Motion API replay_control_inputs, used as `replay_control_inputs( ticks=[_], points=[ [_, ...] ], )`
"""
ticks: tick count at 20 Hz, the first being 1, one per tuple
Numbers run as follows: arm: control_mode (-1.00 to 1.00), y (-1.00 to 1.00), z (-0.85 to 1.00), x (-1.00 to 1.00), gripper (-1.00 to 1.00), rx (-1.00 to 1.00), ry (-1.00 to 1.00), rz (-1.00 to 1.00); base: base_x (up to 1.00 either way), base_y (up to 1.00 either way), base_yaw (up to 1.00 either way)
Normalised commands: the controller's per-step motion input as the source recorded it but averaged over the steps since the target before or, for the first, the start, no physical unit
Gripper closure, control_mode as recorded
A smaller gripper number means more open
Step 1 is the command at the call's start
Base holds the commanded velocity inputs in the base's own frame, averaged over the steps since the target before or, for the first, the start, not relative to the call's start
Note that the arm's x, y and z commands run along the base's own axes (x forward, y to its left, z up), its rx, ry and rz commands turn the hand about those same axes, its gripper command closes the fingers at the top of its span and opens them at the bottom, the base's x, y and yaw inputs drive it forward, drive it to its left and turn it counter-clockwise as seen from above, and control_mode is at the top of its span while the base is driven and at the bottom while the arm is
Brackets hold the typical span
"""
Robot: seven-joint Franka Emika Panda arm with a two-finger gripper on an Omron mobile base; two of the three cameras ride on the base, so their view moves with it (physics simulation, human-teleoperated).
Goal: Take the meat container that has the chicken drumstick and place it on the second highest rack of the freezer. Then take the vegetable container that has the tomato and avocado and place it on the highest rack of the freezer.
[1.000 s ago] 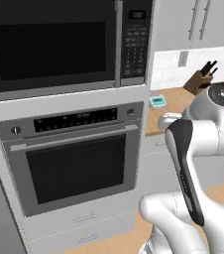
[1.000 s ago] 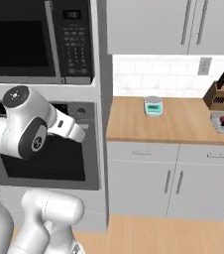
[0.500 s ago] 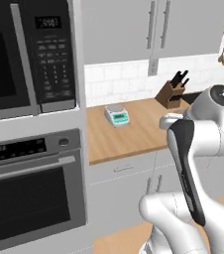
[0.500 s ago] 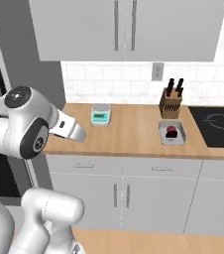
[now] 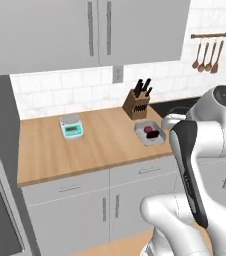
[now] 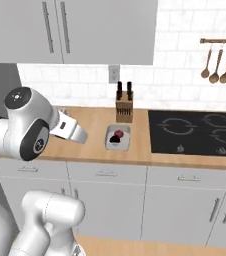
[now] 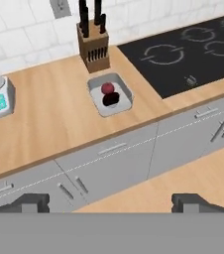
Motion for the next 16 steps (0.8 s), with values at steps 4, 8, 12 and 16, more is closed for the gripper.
replay_control_inputs(
  ticks=[4,8,12,16],
  points=[
    [1.00,0.00,0.00,0.00,-1.00,0.00,0.00,0.00,0.49,-0.97,0.16],
    [-1.00,-0.04,-0.50,0.32,-1.00,0.11,0.13,0.00,0.11,-0.27,0.04],
    [-1.00,0.21,-1.00,0.99,-1.00,0.28,0.37,-0.01,0.00,0.00,0.00],
    [-1.00,0.90,-1.00,1.00,-1.00,0.09,0.51,-0.29,0.00,0.00,0.00]
  ],
)
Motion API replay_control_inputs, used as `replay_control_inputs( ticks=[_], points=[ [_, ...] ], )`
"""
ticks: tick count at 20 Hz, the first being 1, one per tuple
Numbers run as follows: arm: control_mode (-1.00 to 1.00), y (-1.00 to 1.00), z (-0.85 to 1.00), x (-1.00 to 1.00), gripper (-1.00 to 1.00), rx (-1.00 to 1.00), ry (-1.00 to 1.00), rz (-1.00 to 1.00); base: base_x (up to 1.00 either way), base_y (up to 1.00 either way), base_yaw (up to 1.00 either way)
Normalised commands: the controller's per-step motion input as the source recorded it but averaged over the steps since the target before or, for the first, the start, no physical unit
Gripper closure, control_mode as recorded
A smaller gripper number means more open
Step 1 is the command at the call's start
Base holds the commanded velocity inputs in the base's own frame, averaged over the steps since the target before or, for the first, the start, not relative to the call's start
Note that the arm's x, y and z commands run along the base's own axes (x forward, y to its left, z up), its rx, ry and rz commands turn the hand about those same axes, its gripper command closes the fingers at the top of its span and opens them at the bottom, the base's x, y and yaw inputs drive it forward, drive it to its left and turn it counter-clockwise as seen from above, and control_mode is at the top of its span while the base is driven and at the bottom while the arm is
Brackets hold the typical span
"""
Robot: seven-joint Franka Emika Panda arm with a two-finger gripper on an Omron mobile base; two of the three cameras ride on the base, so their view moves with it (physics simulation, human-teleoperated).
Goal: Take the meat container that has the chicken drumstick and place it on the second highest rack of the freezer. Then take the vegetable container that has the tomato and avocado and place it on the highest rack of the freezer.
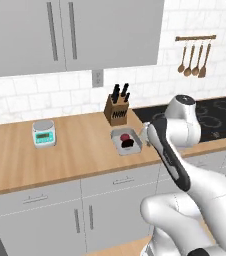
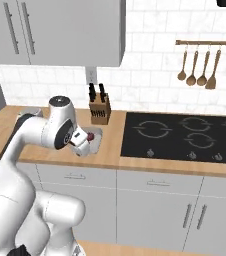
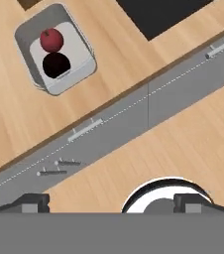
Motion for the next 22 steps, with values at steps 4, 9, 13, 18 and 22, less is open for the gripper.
replay_control_inputs(
  ticks=[4,9,13,18,22],
  points=[
    [-1.00,0.76,-0.92,1.00,-1.00,0.00,0.34,-0.43,0.00,0.00,0.00],
    [-1.00,-0.22,-0.41,1.00,-1.00,0.17,0.19,-0.31,0.00,0.00,0.00],
    [-1.00,-0.34,-0.16,0.77,-1.00,0.13,0.07,-0.14,0.00,0.00,0.00],
    [-1.00,0.00,-0.52,0.57,-1.00,0.01,0.00,-0.09,0.00,0.00,0.00],
    [-1.00,0.00,-0.67,0.36,-1.00,0.01,-0.03,-0.09,0.00,0.00,0.00]
  ],
)
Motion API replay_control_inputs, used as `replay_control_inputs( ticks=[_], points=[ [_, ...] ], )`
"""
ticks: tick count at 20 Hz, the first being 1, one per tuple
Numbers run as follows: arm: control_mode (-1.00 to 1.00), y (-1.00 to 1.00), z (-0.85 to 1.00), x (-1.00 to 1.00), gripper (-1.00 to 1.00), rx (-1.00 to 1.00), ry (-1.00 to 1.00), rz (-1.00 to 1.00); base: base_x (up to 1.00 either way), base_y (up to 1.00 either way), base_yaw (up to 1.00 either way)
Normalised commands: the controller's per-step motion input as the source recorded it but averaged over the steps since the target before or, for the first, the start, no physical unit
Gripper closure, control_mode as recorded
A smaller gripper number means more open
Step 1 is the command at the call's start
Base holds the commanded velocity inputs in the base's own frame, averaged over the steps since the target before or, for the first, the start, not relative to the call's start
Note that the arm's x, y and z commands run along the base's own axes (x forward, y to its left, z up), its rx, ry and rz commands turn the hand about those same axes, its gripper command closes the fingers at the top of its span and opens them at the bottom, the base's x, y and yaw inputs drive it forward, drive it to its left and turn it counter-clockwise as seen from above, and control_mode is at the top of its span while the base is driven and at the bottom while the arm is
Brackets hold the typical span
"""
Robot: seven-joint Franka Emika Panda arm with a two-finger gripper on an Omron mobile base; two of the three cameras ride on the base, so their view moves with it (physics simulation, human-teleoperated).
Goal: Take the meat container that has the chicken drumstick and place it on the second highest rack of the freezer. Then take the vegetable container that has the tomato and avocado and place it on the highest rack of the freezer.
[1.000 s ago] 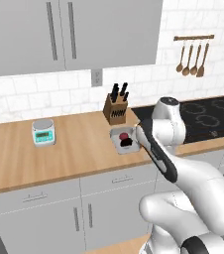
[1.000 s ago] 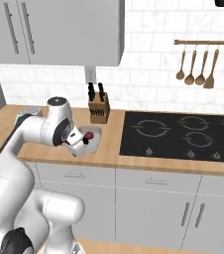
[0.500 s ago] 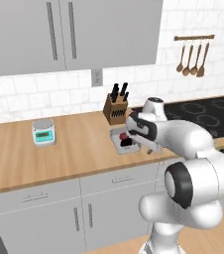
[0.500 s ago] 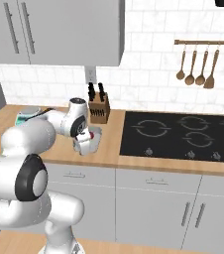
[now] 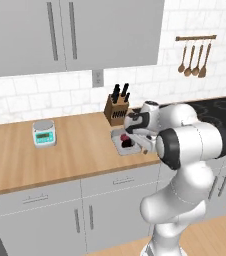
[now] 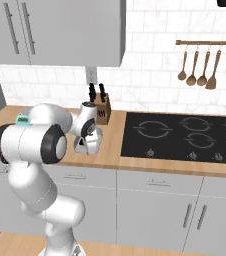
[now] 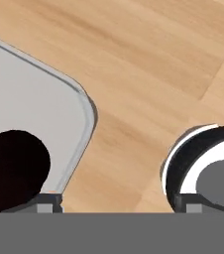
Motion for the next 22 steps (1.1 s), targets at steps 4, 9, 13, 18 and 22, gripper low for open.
replay_control_inputs(
  ticks=[4,9,13,18,22],
  points=[
    [-1.00,-0.01,-0.36,0.50,-1.00,0.00,-0.05,-0.12,0.00,0.00,0.00],
    [-1.00,0.00,-0.53,0.18,-1.00,0.01,-0.02,-0.10,0.00,0.00,0.00],
    [-1.00,0.00,-0.41,0.00,-1.00,0.00,0.00,-0.09,0.00,0.00,0.00],
    [-1.00,0.04,-0.18,0.00,1.00,0.00,0.03,-0.05,0.00,0.00,0.00],
    [-1.00,0.00,-0.15,0.00,1.00,0.00,0.06,0.00,0.00,0.00,0.00]
  ],
)
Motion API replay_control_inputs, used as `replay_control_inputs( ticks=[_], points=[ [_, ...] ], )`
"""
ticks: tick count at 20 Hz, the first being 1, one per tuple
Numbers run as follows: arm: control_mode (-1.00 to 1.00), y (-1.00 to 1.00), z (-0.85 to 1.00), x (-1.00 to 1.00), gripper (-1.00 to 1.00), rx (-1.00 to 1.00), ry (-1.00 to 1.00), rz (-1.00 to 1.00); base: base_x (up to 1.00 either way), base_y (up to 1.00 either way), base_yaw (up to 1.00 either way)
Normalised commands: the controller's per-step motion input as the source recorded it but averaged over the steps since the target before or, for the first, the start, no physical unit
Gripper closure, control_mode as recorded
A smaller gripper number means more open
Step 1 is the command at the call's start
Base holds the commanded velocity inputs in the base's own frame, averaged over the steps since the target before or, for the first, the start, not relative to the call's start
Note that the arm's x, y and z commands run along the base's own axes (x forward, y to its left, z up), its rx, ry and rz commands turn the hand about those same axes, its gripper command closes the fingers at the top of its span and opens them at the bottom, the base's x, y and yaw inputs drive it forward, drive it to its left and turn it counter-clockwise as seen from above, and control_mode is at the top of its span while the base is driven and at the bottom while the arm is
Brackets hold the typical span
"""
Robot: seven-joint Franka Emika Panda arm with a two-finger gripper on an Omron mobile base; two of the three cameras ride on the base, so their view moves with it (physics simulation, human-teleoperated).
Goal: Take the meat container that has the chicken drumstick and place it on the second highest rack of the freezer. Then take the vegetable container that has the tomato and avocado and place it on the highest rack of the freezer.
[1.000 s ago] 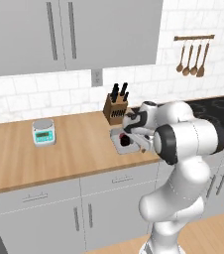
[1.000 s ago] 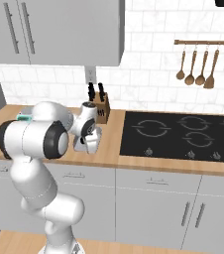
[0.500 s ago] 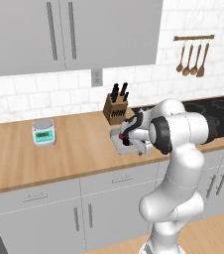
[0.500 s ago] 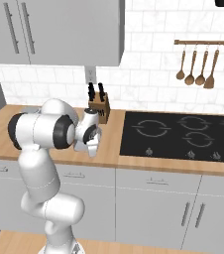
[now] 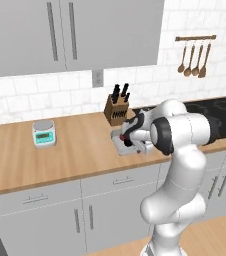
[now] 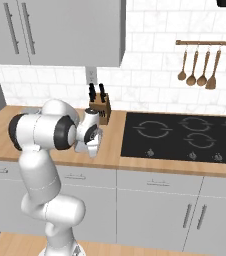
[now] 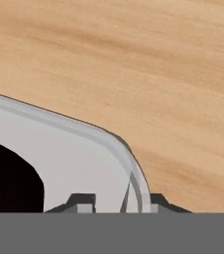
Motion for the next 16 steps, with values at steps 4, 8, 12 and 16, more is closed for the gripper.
replay_control_inputs(
  ticks=[4,8,12,16],
  points=[
    [-1.00,0.00,-0.05,-0.32,1.00,0.00,-0.01,0.00,0.00,0.00,0.00],
    [-1.00,-0.02,0.56,-0.83,1.00,0.00,-0.20,0.05,0.00,0.00,0.00],
    [-1.00,-0.09,1.00,-1.00,1.00,0.00,-0.23,0.09,0.00,0.00,0.00],
    [-1.00,-0.09,1.00,-0.91,1.00,0.00,-0.07,0.08,0.00,0.00,0.00]
  ],
)
